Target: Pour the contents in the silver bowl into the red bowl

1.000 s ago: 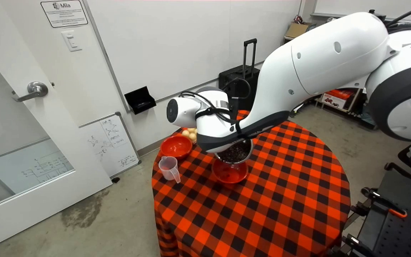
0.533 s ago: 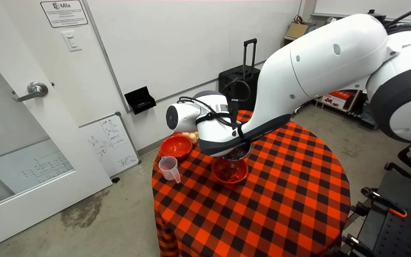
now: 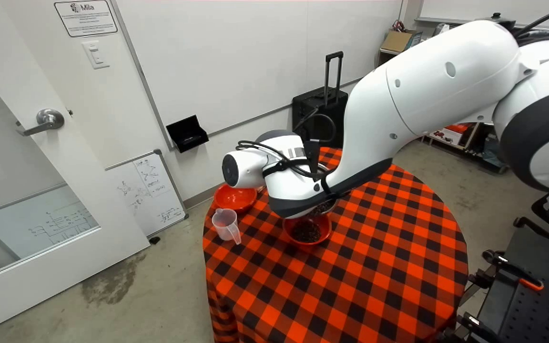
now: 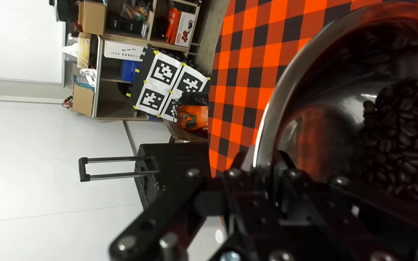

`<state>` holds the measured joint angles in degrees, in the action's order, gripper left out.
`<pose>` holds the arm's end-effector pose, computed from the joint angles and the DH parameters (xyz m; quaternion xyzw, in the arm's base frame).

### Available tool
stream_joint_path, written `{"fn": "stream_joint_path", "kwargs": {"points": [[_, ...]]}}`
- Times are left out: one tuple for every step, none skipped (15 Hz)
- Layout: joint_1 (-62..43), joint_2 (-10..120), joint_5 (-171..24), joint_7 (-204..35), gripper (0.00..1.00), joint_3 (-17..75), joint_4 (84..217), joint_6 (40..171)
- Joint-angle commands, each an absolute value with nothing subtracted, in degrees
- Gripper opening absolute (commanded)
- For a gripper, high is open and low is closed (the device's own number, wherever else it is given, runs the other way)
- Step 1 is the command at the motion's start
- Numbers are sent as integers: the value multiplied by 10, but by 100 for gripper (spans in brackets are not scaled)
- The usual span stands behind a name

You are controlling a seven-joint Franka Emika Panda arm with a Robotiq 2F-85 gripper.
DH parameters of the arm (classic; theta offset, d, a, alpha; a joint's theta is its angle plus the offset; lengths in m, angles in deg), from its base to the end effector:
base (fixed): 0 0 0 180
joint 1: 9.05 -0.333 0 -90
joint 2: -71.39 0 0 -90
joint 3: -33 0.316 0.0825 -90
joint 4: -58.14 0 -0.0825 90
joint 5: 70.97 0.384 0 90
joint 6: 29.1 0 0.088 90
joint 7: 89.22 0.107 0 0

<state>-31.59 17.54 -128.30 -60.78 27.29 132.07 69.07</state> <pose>0.6987 0.1470 0.1887 0.8418 0.1099 -0.0190 0.5282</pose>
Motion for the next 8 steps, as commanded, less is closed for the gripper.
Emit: {"fn": "stream_joint_path", "kwargs": {"points": [[-314, 194, -1298, -598, 2, 282, 1340, 664], [-310, 193, -1294, -602, 2, 284, 1337, 659], [-307, 192, -1289, -608, 2, 287, 1334, 654], [-302, 190, -1284, -613, 2, 290, 1328, 648], [-299, 188, -1282, -614, 2, 291, 1325, 644], [-294, 185, -1277, -617, 2, 294, 1318, 641], [-288, 184, -1272, -620, 2, 296, 1314, 639], [-283, 183, -1267, -624, 2, 299, 1311, 639]]}}
